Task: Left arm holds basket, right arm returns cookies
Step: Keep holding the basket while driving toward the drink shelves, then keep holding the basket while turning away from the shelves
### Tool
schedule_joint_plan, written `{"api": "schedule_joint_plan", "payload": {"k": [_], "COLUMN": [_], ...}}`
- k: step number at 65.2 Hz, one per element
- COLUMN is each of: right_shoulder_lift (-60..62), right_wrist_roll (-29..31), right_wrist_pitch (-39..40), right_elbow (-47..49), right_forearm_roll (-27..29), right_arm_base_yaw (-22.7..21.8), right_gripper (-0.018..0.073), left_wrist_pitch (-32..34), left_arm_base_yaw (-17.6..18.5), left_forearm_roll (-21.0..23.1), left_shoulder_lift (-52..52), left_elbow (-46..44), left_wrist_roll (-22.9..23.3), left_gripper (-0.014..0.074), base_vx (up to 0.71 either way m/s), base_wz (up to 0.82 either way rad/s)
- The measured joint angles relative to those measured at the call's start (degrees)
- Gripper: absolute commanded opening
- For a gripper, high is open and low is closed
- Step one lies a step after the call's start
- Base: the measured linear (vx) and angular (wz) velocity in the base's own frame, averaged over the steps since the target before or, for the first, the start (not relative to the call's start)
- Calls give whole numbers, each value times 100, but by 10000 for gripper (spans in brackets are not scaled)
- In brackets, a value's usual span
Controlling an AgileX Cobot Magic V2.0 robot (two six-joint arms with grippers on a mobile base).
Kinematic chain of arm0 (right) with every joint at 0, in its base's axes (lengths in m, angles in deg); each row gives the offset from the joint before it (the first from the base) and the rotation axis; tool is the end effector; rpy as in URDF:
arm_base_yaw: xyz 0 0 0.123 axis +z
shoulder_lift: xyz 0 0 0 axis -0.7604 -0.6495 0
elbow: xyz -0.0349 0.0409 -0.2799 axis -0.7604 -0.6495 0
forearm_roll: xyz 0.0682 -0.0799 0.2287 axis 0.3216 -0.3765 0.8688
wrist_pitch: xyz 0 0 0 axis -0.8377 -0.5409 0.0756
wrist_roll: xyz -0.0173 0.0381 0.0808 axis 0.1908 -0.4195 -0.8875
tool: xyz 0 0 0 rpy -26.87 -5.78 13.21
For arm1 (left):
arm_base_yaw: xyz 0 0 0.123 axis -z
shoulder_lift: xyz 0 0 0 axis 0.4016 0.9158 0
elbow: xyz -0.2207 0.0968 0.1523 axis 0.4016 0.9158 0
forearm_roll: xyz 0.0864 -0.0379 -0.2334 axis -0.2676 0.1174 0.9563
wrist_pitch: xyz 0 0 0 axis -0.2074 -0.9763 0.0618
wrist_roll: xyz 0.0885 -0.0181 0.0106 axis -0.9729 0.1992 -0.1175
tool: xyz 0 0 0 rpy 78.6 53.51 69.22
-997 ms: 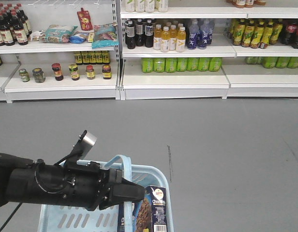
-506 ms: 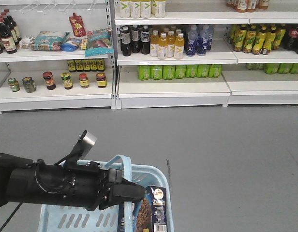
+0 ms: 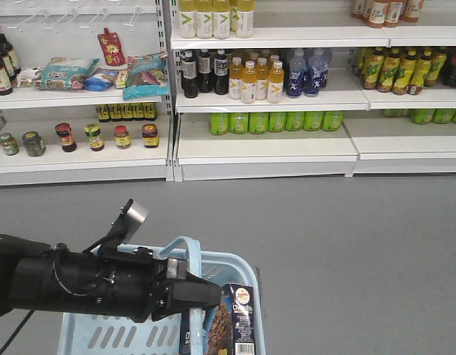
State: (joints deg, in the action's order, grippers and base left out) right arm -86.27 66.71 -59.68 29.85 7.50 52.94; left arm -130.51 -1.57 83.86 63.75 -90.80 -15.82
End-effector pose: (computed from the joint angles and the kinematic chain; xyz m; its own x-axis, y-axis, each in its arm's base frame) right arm 0.0567 0.0033 0.1985 0.0128 -0.0004 -0.9999 -0.0587 0.9983 -0.0011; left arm 0.2200 -0.1646 0.2050 -0.9698 -0.0891 -0.2270 0.1681 0.4298 -0.8871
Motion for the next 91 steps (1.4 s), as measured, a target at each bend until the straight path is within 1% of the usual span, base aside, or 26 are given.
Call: {"api": "schedule_joint_plan", "payload": {"k": [91], "right_shoulder_lift": [0], "right_wrist_roll": [0], "right_wrist_pitch": [0], "right_elbow": [0], "right_forearm_roll": [0], "right_arm_base_yaw": [0], "right_gripper": [-8], "left_wrist_pitch": [-5], "left_arm_base_yaw": [0], "left_forearm_roll": [0], "left_shoulder_lift": [0], "left_elbow": [0], "left_wrist_roll": [0], "left_gripper": [-6], "base_vx": [22], "base_wz": [-1]}}
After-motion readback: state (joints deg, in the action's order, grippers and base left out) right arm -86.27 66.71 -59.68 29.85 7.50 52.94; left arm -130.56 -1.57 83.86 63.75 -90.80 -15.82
